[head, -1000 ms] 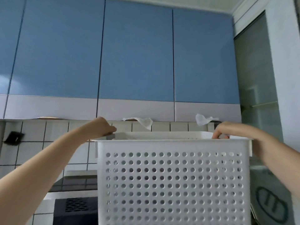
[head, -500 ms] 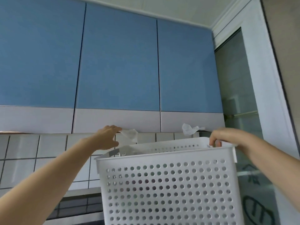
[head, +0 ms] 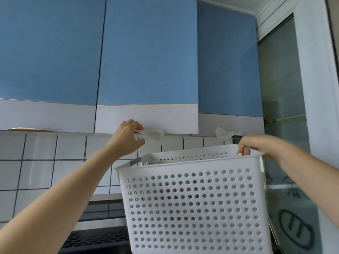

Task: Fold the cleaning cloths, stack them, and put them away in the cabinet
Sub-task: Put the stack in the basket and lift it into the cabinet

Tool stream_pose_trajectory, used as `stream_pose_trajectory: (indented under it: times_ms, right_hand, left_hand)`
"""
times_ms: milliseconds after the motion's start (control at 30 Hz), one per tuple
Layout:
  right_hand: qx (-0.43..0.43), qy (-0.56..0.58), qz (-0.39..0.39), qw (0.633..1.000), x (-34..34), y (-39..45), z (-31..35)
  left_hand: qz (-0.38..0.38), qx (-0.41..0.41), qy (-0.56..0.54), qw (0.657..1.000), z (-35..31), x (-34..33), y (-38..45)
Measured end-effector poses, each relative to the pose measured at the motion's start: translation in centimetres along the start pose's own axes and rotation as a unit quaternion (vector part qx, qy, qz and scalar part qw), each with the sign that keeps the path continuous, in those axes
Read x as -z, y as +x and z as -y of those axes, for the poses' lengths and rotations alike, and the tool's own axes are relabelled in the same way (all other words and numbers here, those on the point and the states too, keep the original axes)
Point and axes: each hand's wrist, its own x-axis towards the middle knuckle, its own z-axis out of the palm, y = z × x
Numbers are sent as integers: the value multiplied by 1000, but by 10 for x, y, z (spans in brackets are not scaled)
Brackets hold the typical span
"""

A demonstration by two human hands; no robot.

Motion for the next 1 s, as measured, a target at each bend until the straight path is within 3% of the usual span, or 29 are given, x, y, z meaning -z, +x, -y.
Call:
stream_pose_trajectory:
  times_ms: [167,433,600,733,933,1000]
  right_hand:
    - [1,-5,2,1000,-4,2,9]
    - [39,-14,38,998,-8,4,15]
    - [70,1,52,996,-19,-3,23]
    - [71,2,62,996,-33,-6,34]
    - [83,9,64,994,-51,-9,47]
    - [90,5,57,994,-55,-10,50]
  left_hand:
    - [-149,-24,-32,988,2,18,-24]
    - [-254,70,-186,947,18,49,-66]
    - [-270,152,-263,914,29,65,-89]
    - [-231,243,-216,917,38,85,-102]
    - [-200,286,-159,924,20,103,-121]
    - [-206,251,-151,933,-7,104,-133]
